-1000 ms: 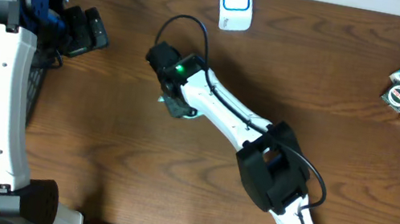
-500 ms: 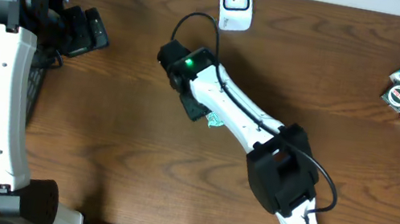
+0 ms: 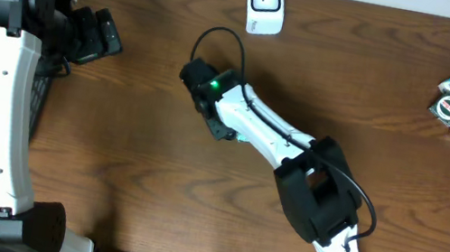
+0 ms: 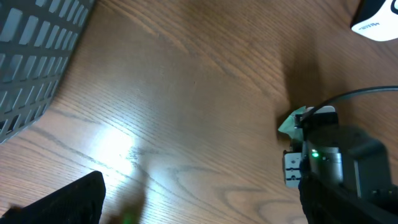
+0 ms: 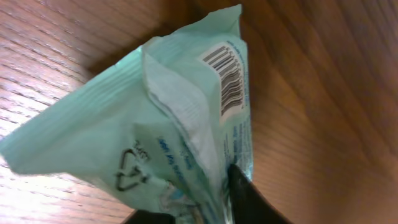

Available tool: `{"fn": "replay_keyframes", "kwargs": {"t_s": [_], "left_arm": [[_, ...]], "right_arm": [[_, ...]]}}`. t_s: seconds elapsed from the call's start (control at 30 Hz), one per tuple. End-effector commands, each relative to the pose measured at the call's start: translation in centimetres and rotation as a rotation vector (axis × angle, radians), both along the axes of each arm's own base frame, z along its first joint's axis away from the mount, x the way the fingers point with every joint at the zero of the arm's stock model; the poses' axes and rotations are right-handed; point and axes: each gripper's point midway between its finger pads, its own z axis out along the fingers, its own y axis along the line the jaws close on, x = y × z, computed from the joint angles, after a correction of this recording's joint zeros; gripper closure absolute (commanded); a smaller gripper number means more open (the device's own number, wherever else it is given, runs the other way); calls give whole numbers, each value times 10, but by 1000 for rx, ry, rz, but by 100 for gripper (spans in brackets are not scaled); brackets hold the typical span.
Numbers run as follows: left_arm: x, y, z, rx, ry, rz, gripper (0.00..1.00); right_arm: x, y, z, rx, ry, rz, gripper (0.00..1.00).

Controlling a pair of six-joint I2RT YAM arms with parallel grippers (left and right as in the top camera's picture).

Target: Scan the item barcode

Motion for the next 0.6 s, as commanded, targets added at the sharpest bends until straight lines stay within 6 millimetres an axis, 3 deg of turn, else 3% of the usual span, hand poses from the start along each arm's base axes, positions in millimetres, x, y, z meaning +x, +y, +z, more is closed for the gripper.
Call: {"fn": "replay_keyframes", "kwargs": {"t_s": [0.0, 0.17, 0.43, 0.57], "left_arm": [[-2, 2, 5, 7, -13, 2, 2], [-2, 2, 5, 7, -13, 2, 2], [-2, 2, 5, 7, -13, 2, 2], [-2, 2, 5, 7, -13, 2, 2]], "right_arm": [[-2, -1, 15, 100, 57, -43, 91], [5, -1, 50, 369, 167, -125, 90], [-8, -1, 76, 945, 570, -133, 89], [-14, -29, 54, 1052, 670, -244, 77]]}}
